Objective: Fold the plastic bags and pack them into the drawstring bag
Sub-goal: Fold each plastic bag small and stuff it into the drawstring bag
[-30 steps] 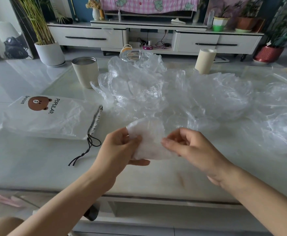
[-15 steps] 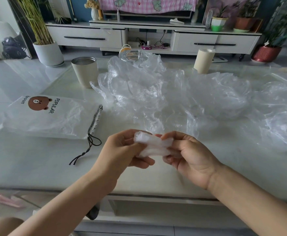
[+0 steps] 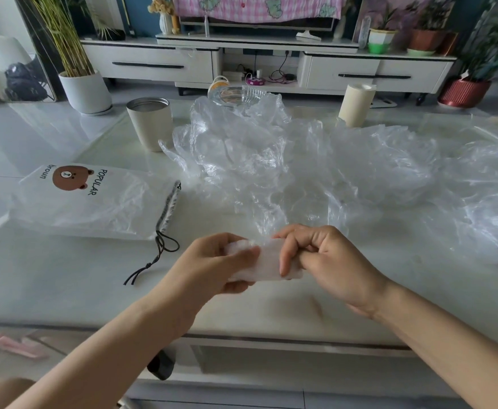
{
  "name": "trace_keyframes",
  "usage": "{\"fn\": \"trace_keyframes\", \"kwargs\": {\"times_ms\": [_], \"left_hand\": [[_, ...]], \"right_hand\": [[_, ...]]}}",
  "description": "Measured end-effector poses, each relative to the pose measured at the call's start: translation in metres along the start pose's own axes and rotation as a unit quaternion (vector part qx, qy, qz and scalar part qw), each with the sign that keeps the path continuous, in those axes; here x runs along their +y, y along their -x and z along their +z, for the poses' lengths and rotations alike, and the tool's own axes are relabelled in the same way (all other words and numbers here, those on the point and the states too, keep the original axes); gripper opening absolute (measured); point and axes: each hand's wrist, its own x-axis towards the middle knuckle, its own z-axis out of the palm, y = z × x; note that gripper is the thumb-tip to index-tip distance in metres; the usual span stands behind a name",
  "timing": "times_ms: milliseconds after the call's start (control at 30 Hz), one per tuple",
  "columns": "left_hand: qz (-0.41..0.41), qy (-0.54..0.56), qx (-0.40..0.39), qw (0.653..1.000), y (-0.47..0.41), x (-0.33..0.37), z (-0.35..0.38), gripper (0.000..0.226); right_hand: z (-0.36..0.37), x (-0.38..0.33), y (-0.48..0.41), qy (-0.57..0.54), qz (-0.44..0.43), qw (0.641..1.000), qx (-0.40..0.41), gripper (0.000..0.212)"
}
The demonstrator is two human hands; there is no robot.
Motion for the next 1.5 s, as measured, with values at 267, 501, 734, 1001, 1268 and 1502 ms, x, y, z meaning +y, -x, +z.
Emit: {"fn": "trace_keyframes", "kwargs": {"times_ms": [267,501,734,1001,1268,1502], "left_hand": [[0.128,-0.218,0.032,0.967,-0.008,-0.003,-0.012,0.021],[0.111,-0.119,0.050,0.985,-0.010,0.003,-0.012,0.038],[-0.049,0.084,-0.038,0.995,-0.004,0.007,-0.013,0.040],[0.119,0.032,0.145,0.982,-0.007,0.004,-0.017,0.011],[0.110,-0.008,0.133,0.985,-0.005,-0.002,-0.036,0.012],[0.123,-0.050,0.179,0.975,-0.018,-0.004,-0.053,0.015]], "right_hand": [[-0.004,-0.009,0.003,0.026,0.026,0.999,-0.024,0.030],[0.009,-0.008,-0.001,0.062,0.069,0.995,-0.046,0.018],[0.029,-0.016,-0.003,-0.016,-0.025,0.999,-0.032,0.004],[0.046,-0.015,-0.025,-0.147,-0.034,0.986,0.074,0.024],[0.061,-0.011,-0.042,-0.140,0.042,0.989,0.031,0.025],[0.067,-0.006,-0.058,-0.126,0.034,0.984,0.120,0.013]]}}
